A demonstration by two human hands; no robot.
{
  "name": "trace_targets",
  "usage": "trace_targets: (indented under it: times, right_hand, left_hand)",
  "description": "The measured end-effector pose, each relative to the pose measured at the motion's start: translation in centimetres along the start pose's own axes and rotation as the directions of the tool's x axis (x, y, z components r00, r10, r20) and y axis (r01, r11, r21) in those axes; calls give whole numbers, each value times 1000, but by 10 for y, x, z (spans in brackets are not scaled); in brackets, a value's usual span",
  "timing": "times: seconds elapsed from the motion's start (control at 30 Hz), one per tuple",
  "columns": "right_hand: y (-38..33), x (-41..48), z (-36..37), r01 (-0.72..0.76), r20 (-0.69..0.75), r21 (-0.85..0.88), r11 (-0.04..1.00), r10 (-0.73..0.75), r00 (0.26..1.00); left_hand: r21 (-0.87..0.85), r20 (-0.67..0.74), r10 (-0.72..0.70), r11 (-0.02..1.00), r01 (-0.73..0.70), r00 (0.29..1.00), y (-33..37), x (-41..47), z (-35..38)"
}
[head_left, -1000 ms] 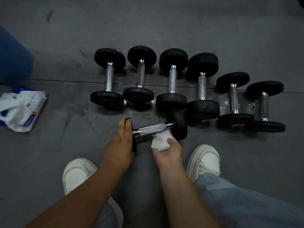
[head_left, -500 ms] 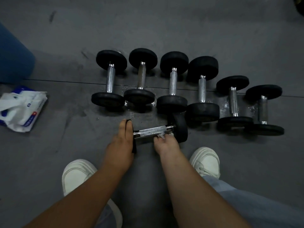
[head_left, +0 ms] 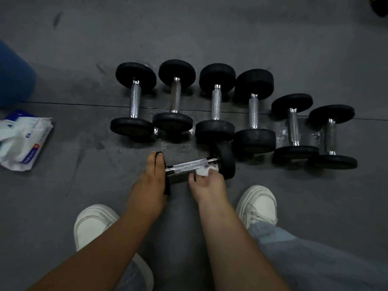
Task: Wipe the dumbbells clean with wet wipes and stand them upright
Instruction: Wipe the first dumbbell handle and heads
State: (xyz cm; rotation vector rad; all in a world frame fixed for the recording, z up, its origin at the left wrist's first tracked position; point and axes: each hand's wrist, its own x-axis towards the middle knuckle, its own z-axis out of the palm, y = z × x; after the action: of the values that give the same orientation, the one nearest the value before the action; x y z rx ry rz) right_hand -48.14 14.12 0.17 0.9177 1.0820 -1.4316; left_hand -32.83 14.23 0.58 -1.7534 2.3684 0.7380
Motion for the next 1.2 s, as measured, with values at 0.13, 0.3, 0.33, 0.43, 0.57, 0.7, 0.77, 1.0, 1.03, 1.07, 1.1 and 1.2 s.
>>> trace_targets:
  times: [0.13, 0.3, 0.33, 0.43, 0.57, 0.7, 0.77, 1.0, 1.03, 1.07, 1.1, 1.2]
  right_hand:
    - [-4, 8, 2, -6, -70, -52, 999, 2, 998]
    - [11, -17, -11, 260, 25, -299, 918, -265, 964]
    - [15, -27, -17, 405, 156, -486, 774, -379, 912]
    - [7, -23, -21, 688, 635, -716, -121, -523, 569]
    - [-13, 6, -13, 455, 846, -492, -742, -283, 452]
    - [26, -2, -35, 382, 915, -109, -918, 57, 398]
    - [21, -5, -37, 382, 885, 23, -924, 197, 422]
    - [24, -3, -21, 460, 876, -97, -883, 144, 461]
    - [17, -1, -16, 476, 867, -98, -874, 159, 471]
    - [6, 3, -12, 461, 875, -151, -875, 98, 474]
    - [-3, 5, -10, 435, 878, -225, -872, 12, 478]
    - [0, -1, -5, 482, 840, -294, -825, 18, 543]
  left_hand:
    - [7, 5, -2, 1000, 2, 1000, -1, 0, 1]
    - [20, 27, -20, 1000, 20, 999, 2, 2, -4]
    - [30, 31, -22, 999, 21, 999, 3, 1, -5]
    - [37, 18, -15, 999, 14, 1000, 4, 0, -7]
    - [26, 23, -16, 1000, 15, 1000, 2, 3, -9]
    - [13, 32, -22, 1000, 22, 999, 3, 9, -12]
    - [12, 40, -26, 1000, 25, 999, 3, 12, -15]
    - [21, 83, -28, 999, 26, 996, 0, 16, -15]
    - [24, 86, -24, 999, 22, 996, -1, 16, -15]
    - [24, 94, -24, 999, 22, 995, -1, 17, -15]
    - [23, 98, -28, 999, 26, 995, -2, 18, -15]
    - [1, 92, -35, 999, 36, 995, -1, 18, -16]
